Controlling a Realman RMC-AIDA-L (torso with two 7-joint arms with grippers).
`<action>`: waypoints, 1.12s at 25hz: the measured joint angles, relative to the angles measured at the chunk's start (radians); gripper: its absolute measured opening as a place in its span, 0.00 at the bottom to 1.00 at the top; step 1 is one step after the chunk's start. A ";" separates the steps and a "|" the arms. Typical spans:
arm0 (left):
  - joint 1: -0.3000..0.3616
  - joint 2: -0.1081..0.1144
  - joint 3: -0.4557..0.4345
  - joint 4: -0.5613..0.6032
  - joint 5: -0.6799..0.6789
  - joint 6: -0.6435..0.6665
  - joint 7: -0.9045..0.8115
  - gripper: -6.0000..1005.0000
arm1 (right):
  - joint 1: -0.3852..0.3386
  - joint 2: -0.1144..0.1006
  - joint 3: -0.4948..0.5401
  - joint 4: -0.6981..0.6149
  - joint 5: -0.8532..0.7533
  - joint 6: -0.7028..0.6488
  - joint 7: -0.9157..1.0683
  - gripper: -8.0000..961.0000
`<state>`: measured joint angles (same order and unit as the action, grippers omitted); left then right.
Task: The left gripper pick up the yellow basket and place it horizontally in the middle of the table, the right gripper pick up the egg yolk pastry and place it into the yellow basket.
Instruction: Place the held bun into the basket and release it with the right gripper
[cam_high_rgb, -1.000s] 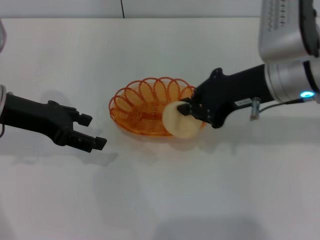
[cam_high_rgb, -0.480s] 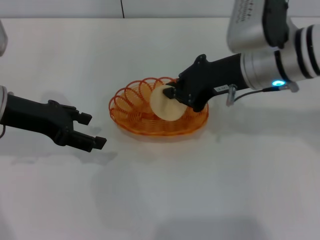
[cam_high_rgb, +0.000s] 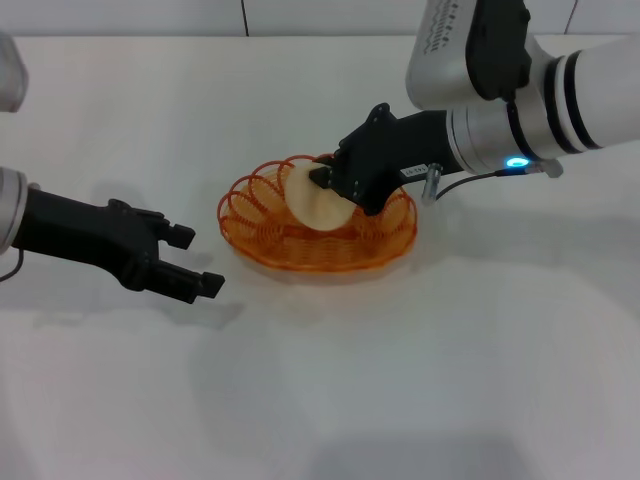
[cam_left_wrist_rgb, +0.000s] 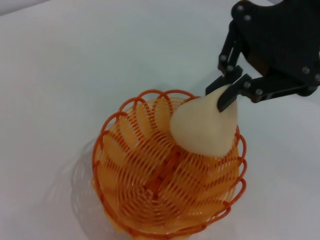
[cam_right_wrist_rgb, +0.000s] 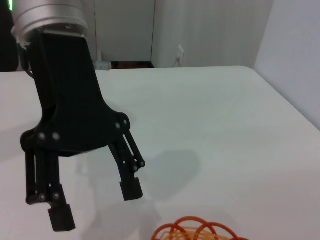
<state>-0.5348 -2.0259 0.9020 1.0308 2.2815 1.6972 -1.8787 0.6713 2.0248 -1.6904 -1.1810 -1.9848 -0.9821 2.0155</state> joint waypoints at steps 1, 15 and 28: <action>0.000 0.000 0.000 0.000 0.000 -0.001 -0.001 0.88 | 0.004 0.000 -0.001 0.006 0.000 0.003 0.000 0.04; -0.001 0.000 0.000 0.000 -0.001 -0.002 -0.006 0.88 | 0.008 -0.002 -0.011 0.010 0.000 -0.007 0.002 0.18; 0.006 0.000 -0.006 0.003 -0.009 -0.005 0.003 0.88 | -0.116 -0.010 0.032 -0.137 0.032 -0.016 -0.015 0.67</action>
<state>-0.5288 -2.0261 0.8964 1.0339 2.2722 1.6923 -1.8753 0.5554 2.0148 -1.6585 -1.3181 -1.9524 -0.9978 2.0004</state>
